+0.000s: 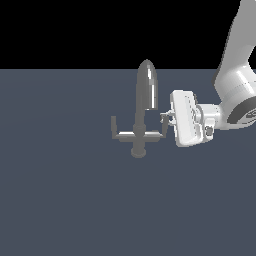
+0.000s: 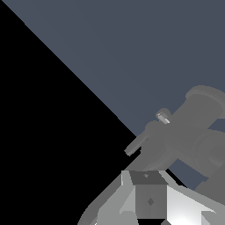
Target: Turn on the faucet by rotating a designated handle.
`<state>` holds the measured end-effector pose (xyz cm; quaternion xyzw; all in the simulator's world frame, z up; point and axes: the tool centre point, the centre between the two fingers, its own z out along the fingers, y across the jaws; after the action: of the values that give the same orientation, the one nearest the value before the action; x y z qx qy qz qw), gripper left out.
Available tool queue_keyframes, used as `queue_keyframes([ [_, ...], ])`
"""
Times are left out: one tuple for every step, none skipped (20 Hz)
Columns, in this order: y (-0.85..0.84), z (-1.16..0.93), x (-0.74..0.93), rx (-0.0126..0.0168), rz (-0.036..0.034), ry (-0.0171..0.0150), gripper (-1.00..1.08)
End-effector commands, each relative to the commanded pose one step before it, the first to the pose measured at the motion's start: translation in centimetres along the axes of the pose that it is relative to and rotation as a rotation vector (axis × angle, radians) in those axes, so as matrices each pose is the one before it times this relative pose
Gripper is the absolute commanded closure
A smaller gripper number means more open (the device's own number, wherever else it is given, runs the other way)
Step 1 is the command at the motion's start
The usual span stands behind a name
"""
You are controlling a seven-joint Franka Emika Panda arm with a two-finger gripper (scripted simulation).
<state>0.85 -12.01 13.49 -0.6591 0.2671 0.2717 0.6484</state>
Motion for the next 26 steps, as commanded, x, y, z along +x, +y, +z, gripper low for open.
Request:
queue_keyframes([
  [0.287, -0.010, -0.609, 0.00006, -0.00015, 0.00014, 1.08],
  [0.118, -0.001, -0.246, 0.00000, 0.00000, 0.00000, 1.08],
  [0.119, -0.002, -0.248, 0.00000, 0.00000, 0.00000, 1.08],
  [0.121, -0.002, -0.250, 0.00000, 0.00000, 0.00000, 1.08],
  [0.122, -0.002, -0.253, 0.00000, 0.00000, 0.00000, 1.08],
  [0.123, -0.002, -0.255, 0.00000, 0.00000, 0.00000, 1.08],
  [0.124, -0.002, -0.257, 0.00000, 0.00000, 0.00000, 1.08],
  [0.125, -0.003, -0.260, 0.00000, 0.00000, 0.00000, 1.08],
  [0.126, -0.003, -0.262, 0.00000, 0.00000, 0.00000, 1.08],
  [0.127, -0.004, -0.264, 0.00000, 0.00000, 0.00000, 1.08],
  [0.128, -0.004, -0.267, 0.00000, 0.00000, 0.00000, 1.08],
  [0.000, 0.000, 0.000, 0.00000, 0.00000, 0.00000, 1.08],
  [0.071, 0.027, 0.659, 0.00012, 0.00139, 0.00638, 1.08],
  [0.318, -0.013, -0.172, 0.00000, 0.00000, 0.00000, 1.08],
  [0.315, 0.013, -0.171, 0.00000, -0.00022, -0.00095, 1.08],
  [0.324, -0.013, -0.175, 0.00000, 0.00000, 0.00000, 1.08],
  [0.322, 0.005, -0.175, 0.00000, -0.00015, -0.00067, 1.08],
  [0.325, 0.005, -0.176, -0.00001, -0.00015, -0.00067, 1.08],
  [0.333, -0.014, -0.179, 0.00000, 0.00000, 0.00000, 1.08],
  [0.331, 0.005, -0.179, -0.00001, -0.00015, -0.00067, 1.08],
  [0.339, -0.014, -0.182, 0.00000, 0.00000, 0.00000, 1.08],
  [0.336, 0.012, -0.181, -0.00003, -0.00021, -0.00095, 1.08],
  [0.345, -0.015, -0.185, 0.00000, 0.00000, 0.00000, 1.08],
  [0.343, 0.008, -0.184, -0.00004, -0.00018, -0.00083, 1.08],
  [0.351, -0.016, -0.188, 0.00000, 0.00000, 0.00000, 1.08],
  [0.349, 0.008, -0.186, -0.00006, -0.00017, -0.00083, 1.08],
])
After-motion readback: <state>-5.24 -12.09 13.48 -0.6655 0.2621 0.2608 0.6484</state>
